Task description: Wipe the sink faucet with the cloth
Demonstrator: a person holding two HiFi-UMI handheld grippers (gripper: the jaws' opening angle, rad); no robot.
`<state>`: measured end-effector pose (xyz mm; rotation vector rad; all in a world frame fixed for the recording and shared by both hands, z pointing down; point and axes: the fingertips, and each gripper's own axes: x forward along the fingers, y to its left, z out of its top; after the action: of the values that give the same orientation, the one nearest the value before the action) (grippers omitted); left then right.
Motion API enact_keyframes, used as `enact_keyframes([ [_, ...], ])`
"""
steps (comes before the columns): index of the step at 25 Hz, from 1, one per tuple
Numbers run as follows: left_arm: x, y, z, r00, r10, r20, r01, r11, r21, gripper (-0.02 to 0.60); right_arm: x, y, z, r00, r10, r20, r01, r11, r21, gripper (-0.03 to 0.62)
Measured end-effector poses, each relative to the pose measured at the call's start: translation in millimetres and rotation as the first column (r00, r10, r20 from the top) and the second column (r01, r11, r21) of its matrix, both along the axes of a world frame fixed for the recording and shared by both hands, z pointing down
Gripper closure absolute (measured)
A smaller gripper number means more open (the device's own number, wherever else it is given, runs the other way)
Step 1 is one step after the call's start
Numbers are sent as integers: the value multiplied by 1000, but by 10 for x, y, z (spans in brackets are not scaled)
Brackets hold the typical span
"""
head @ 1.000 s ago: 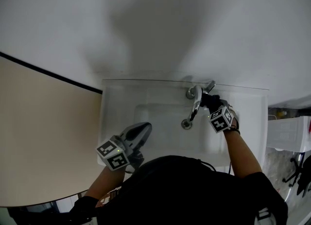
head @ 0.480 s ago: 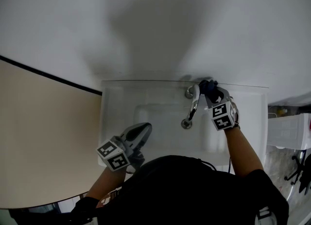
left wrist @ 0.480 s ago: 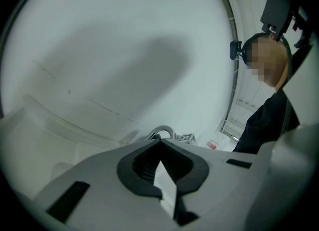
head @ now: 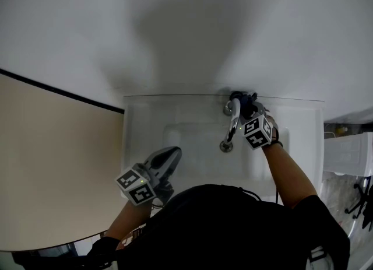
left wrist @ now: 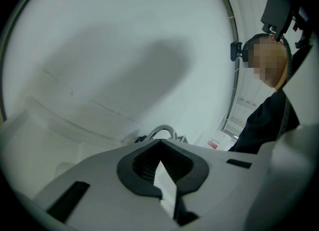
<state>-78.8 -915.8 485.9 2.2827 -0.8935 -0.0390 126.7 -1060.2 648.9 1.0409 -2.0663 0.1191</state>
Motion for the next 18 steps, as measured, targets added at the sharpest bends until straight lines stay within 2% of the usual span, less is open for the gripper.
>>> enact_keyframes([
  [4, 29, 22, -13, 1000, 9, 9, -9, 1000, -1, 581, 7, 196, 68, 1000, -4, -1, 4, 1000, -11, 473],
  [8, 78, 92, -67, 1000, 18, 13, -18, 1000, 8, 581, -58, 517, 272, 999, -47, 13, 48, 994, -102, 474],
  [10, 95, 139, -93, 1000, 18, 15, -18, 1000, 11, 581, -75, 627, 302, 997, -41, 58, 48, 991, -125, 474],
  [12, 106, 189, -108, 1000, 16, 25, -16, 1000, 9, 581, -47, 596, 141, 987, 19, 159, -2, 994, -105, 474],
  [13, 105, 215, -112, 999, 14, 29, -14, 1000, 6, 581, -24, 534, -5, 972, 55, 229, -36, 996, -86, 473],
  [15, 91, 266, -117, 1000, 9, 30, -9, 1000, -1, 581, 34, 349, -370, 916, 110, 387, -103, 994, -39, 473],
  [17, 75, 320, -127, 1000, 2, 27, -2, 1000, -6, 581, 87, 159, -739, 850, 124, 512, -148, 989, 6, 473],
  [18, 71, 349, -138, 1000, 0, 26, 0, 1000, -7, 581, 94, 85, -881, 830, 115, 545, -153, 988, 26, 473],
])
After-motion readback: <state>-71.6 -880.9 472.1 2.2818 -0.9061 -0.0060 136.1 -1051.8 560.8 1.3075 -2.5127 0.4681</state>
